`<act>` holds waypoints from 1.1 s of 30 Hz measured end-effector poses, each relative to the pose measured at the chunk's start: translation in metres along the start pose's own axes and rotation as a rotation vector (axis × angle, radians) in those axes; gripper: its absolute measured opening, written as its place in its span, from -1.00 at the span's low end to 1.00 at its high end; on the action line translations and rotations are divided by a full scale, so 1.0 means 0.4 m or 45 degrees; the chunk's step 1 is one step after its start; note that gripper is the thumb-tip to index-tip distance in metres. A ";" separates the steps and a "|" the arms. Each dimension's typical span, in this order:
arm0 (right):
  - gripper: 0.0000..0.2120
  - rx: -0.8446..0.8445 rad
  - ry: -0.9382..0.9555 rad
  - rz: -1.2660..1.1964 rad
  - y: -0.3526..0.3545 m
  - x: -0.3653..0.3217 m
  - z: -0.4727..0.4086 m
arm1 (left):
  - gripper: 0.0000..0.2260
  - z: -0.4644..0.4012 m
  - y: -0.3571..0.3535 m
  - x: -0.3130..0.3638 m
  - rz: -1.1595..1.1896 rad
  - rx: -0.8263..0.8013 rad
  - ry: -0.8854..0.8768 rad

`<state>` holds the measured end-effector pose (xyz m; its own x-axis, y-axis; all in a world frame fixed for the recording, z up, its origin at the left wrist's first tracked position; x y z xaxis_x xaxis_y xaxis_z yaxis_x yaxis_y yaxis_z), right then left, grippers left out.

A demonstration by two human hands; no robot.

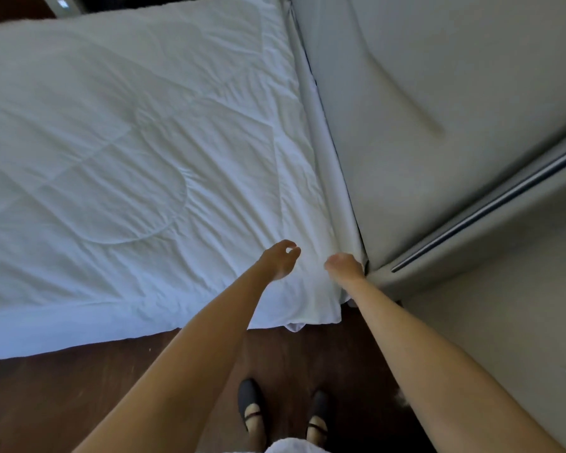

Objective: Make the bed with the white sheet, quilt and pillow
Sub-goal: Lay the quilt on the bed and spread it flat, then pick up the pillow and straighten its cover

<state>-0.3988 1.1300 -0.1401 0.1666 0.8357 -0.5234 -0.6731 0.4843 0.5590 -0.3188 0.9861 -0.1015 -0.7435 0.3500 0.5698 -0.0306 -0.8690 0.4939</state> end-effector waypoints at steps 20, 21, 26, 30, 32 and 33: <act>-0.59 -0.556 0.590 0.284 -0.642 -1.096 0.158 | -0.64 0.228 1.051 -0.666 0.387 0.623 0.207; -0.60 -0.596 0.628 0.295 -0.677 -1.147 0.168 | -0.64 0.247 1.095 -0.700 0.408 0.662 0.225; -0.67 -0.772 0.780 0.360 -0.889 -1.399 0.238 | -0.64 0.322 1.308 -0.915 0.512 0.840 0.362; -0.74 -0.886 0.819 0.427 -1.039 -1.568 0.271 | -0.64 0.365 1.423 -1.036 0.610 0.921 0.438; -0.74 -0.918 0.874 0.441 -1.132 -1.682 0.298 | -0.63 0.393 1.483 -1.103 0.673 0.955 0.463; -0.75 -0.953 0.907 0.445 -1.206 -1.749 0.328 | -0.63 0.417 1.520 -1.162 0.706 0.979 0.503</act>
<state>-0.0964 0.3459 0.0407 -0.4124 0.4380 -0.7988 -0.9103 -0.2325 0.3425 0.1195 0.3534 0.0437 -0.6937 -0.2933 0.6578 0.7172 -0.3654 0.5934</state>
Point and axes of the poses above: each hand's wrist, its own z-axis away from the middle knuckle, its own y-axis out of the back of the hand, x = y × z, the point moved 6 cm from there along -z, towards the middle knuckle
